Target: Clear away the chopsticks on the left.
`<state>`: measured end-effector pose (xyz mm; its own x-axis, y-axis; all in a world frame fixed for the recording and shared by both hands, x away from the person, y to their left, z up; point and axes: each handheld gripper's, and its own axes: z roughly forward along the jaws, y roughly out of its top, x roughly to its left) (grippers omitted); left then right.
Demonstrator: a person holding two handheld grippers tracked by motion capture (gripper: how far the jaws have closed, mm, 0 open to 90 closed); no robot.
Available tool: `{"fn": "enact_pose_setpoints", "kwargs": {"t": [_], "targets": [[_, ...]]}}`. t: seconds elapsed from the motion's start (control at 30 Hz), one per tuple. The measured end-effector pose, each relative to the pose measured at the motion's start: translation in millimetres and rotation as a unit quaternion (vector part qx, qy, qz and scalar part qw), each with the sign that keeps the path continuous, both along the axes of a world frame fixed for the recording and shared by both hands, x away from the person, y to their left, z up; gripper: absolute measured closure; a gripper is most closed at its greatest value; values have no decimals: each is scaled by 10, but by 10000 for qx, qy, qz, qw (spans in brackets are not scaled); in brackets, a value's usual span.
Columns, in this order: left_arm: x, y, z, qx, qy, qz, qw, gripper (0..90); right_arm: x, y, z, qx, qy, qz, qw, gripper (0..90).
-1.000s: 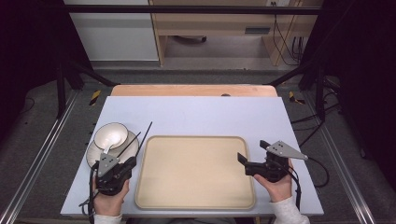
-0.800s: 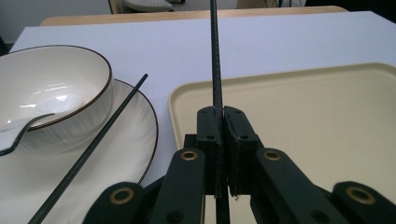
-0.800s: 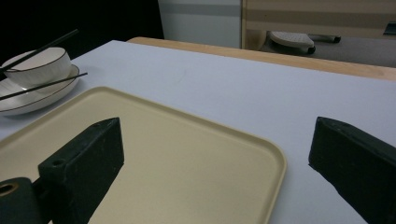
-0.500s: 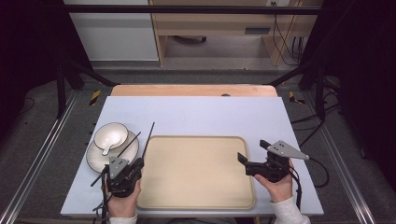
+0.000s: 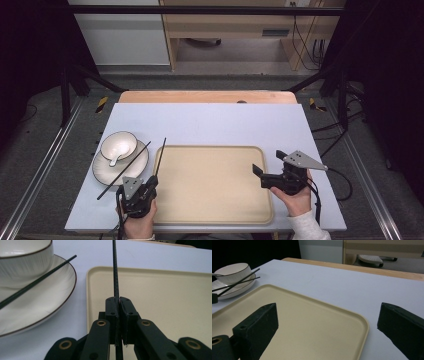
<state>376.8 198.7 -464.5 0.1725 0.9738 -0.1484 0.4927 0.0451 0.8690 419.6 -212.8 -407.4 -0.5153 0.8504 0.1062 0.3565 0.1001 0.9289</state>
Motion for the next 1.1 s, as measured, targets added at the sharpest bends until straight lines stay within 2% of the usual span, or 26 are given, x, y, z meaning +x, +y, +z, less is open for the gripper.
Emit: {"fn": "enact_pose_setpoints", "kwargs": {"t": [0.17,0.37,0.53,0.67,0.93,1.1], "targets": [[3,-22,-119,-30,144,-5,9999,855,5,-6,-4,-12,7,2,10000,35],[11,-30,-161,35,218,75,9997,855,7,1,-8,-32,16,5,10000,35],[43,-25,-208,97,395,112,9991,855,9,0,-10,-20,35,-3,10000,35],[59,-21,-216,75,475,114,9988,855,13,10,-15,-33,26,3,10000,35],[81,-33,-231,168,629,70,9979,853,19,30,-30,-62,46,32,10000,34],[91,-40,-230,185,659,31,9976,853,21,26,-29,-65,45,14,10000,34]]}}
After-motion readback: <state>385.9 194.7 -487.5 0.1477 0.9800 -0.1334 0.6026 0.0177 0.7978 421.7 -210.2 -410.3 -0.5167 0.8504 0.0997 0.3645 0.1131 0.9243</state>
